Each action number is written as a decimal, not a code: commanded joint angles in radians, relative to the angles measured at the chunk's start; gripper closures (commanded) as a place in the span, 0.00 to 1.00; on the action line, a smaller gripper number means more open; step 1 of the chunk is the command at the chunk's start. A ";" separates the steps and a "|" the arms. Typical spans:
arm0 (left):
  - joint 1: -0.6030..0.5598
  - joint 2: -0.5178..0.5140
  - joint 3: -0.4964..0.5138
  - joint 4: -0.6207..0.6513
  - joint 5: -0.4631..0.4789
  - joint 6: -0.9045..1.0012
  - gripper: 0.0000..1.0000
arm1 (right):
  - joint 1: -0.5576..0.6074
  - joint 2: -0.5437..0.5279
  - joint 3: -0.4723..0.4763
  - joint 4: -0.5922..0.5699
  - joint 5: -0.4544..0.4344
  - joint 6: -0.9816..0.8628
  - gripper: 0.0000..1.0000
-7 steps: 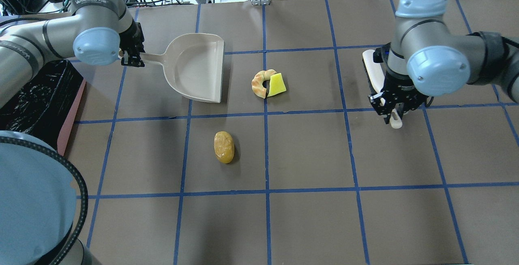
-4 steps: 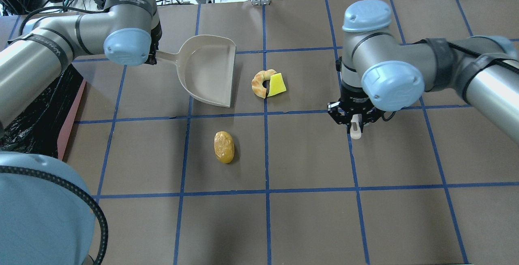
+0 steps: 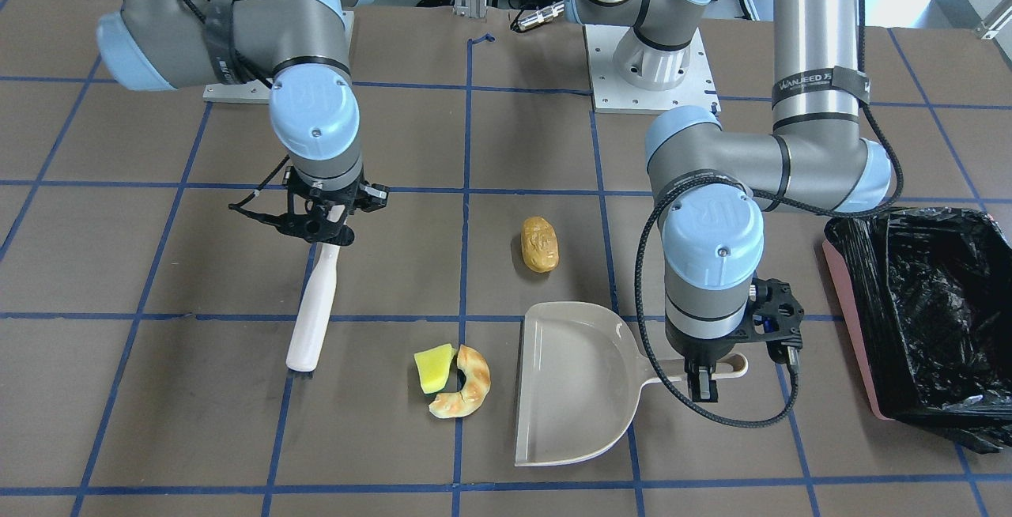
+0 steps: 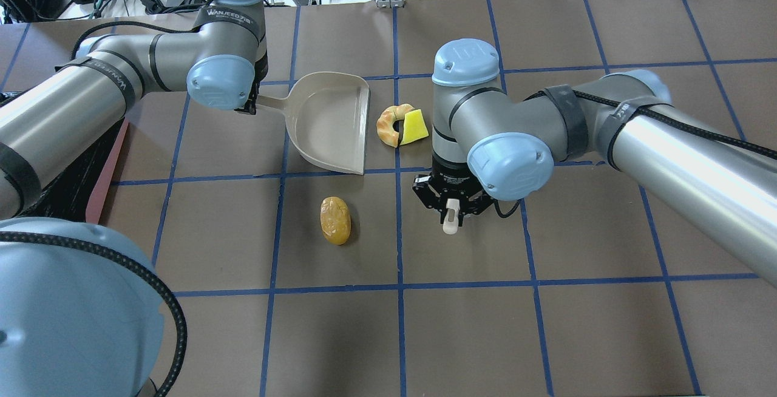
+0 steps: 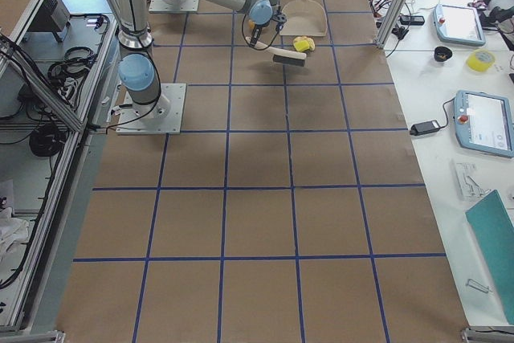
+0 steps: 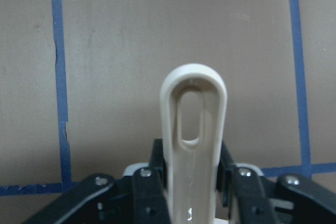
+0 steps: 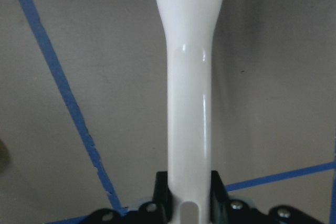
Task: Sweep and dump trash into bin
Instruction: 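Sweep the sponge and bread ring into the dustpan with the right gripper's brush, then slide the dustpan toward the potato with the left gripper while the right brushes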
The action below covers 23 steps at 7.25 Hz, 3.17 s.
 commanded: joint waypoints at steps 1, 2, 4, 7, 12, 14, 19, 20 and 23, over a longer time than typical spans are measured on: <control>0.000 -0.019 0.000 0.002 -0.001 -0.020 1.00 | 0.006 0.042 -0.026 -0.083 0.102 -0.080 1.00; 0.000 -0.019 0.000 0.003 -0.001 -0.020 1.00 | 0.015 0.071 -0.038 -0.153 0.134 -0.158 1.00; 0.000 -0.024 0.003 0.008 -0.003 -0.018 1.00 | 0.042 0.145 -0.087 -0.262 0.246 -0.299 1.00; 0.000 -0.024 0.000 0.009 -0.003 -0.018 1.00 | 0.046 0.209 -0.208 -0.247 0.334 -0.351 1.00; 0.024 0.002 -0.023 0.086 -0.079 0.001 1.00 | 0.055 0.064 -0.242 0.134 0.098 -0.035 1.00; 0.156 0.042 -0.054 0.074 -0.215 0.093 1.00 | 0.072 -0.026 -0.197 0.225 0.092 0.136 1.00; 0.202 0.294 -0.415 0.130 -0.170 0.181 1.00 | 0.268 -0.065 -0.109 0.193 0.172 0.520 1.00; 0.202 0.348 -0.477 0.138 -0.109 0.195 1.00 | 0.289 -0.053 -0.073 0.187 0.217 0.568 1.00; 0.242 0.415 -0.499 0.143 -0.082 0.250 1.00 | 0.291 -0.050 -0.041 0.129 0.199 0.567 1.00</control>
